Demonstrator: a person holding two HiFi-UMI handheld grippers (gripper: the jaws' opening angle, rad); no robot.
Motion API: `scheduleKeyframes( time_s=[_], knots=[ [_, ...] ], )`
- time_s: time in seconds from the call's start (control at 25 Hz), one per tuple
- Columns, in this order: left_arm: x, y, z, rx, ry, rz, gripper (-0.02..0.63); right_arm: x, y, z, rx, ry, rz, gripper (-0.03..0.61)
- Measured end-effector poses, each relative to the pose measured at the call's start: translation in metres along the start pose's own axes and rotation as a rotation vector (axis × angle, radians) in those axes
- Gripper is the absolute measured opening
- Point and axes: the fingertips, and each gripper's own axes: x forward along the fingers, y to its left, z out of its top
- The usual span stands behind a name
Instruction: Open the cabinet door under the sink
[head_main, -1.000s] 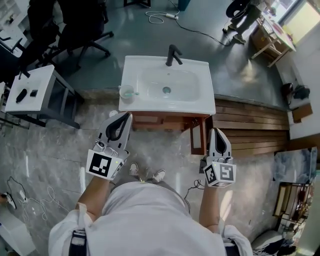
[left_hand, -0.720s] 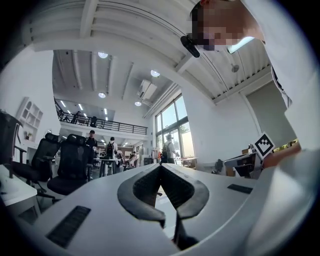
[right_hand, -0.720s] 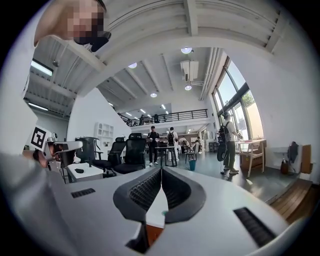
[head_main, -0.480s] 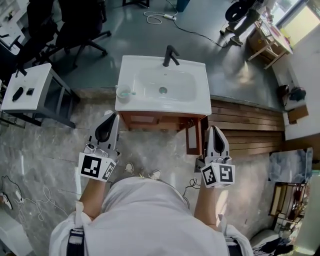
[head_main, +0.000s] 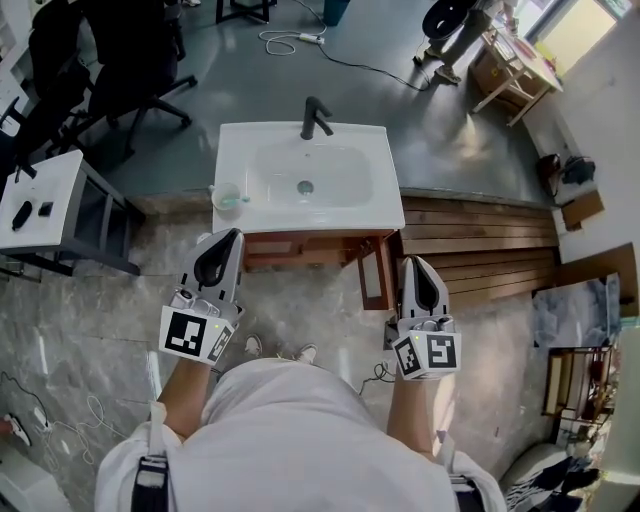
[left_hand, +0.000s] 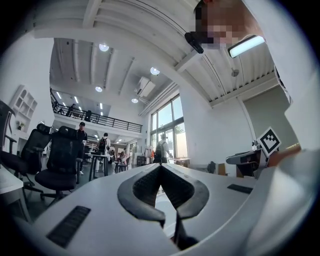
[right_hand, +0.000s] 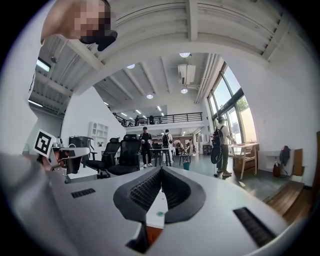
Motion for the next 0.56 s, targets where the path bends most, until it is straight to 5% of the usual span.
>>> scheduleKeyframes(
  time_s=[0.56],
  knots=[
    [0.0109,-0.0047,-0.0070,-0.004,0.012,-0.031,0.006,0.0035,-0.0071,-0.0014,0.018,-0.017,-0.029,0.035]
  ],
)
